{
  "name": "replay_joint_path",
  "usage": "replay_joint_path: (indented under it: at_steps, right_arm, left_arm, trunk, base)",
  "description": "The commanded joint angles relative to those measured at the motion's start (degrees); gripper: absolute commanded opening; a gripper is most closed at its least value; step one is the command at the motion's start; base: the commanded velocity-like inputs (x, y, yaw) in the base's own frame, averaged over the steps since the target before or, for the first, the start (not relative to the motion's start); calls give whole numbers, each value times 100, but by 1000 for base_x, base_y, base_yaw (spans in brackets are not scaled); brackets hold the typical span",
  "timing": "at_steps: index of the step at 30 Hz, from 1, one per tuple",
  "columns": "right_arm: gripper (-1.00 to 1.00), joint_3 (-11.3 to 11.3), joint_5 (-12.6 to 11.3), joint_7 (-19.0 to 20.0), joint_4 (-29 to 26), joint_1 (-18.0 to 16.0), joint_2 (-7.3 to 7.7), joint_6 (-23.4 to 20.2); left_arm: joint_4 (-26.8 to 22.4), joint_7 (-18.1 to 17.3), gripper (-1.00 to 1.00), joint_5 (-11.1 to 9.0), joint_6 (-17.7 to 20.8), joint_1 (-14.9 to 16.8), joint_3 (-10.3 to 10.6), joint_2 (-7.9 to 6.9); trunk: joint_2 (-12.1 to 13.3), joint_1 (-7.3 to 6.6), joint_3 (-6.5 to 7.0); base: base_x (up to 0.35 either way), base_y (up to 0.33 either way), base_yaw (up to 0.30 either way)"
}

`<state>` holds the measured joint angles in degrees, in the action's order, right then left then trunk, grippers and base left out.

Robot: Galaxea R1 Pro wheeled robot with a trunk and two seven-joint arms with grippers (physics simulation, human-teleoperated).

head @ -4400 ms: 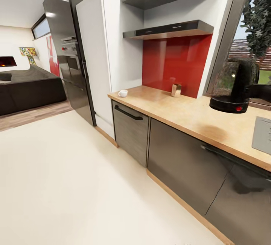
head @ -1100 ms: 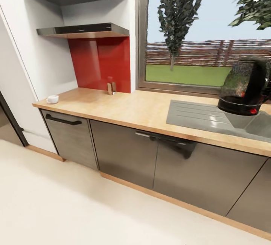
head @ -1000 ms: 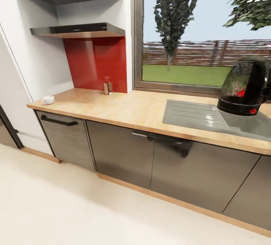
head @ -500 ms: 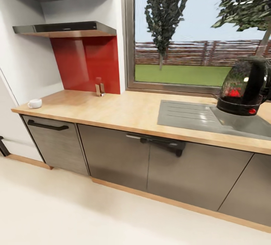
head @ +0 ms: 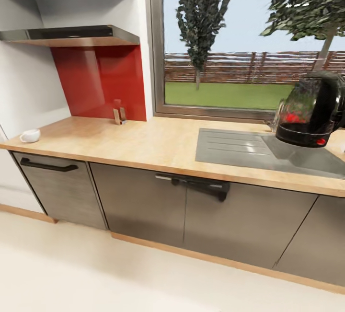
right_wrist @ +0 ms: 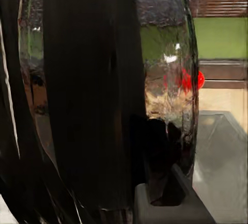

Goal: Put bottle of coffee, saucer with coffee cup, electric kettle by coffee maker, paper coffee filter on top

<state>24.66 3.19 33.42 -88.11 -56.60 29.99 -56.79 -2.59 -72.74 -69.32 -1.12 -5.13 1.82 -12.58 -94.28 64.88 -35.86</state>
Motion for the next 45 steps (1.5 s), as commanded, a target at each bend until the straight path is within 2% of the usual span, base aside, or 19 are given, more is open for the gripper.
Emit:
replay_joint_path:
  at_steps: [1, 16, 28, 36, 45]
  right_arm:
    - [-100, 3, 6, 39, -4, -9, -2, -25]
    - [-100, 3, 6, 42, -3, -9, -10, -25]
    - [-100, 3, 6, 39, -3, -9, -11, -25]
    - [-100, 3, 6, 39, -2, -9, -11, -25]
    - [-100, 3, 6, 37, -4, -9, -11, -25]
  left_arm:
    - [-13, -4, 100, -20, -11, -5, 19, 0]
    - [-14, -4, 100, -20, -11, -5, 19, -4]
    - [-13, -4, 100, -20, -11, -5, 12, -6]
    - [-13, -4, 100, -20, -11, -5, 11, -7]
    - [-13, -4, 100, -20, -11, -5, 11, -7]
  trunk:
    - [-3, 0, -4]
    - [-3, 0, -4]
    - [-3, 0, -4]
    - [-3, 0, -4]
    - [-3, 0, -4]
  base:
    - [2, 8, -267]
    - [52, 197, -107]
    - [2, 29, -253]
    - [57, 205, -83]
    - [13, 40, -241]
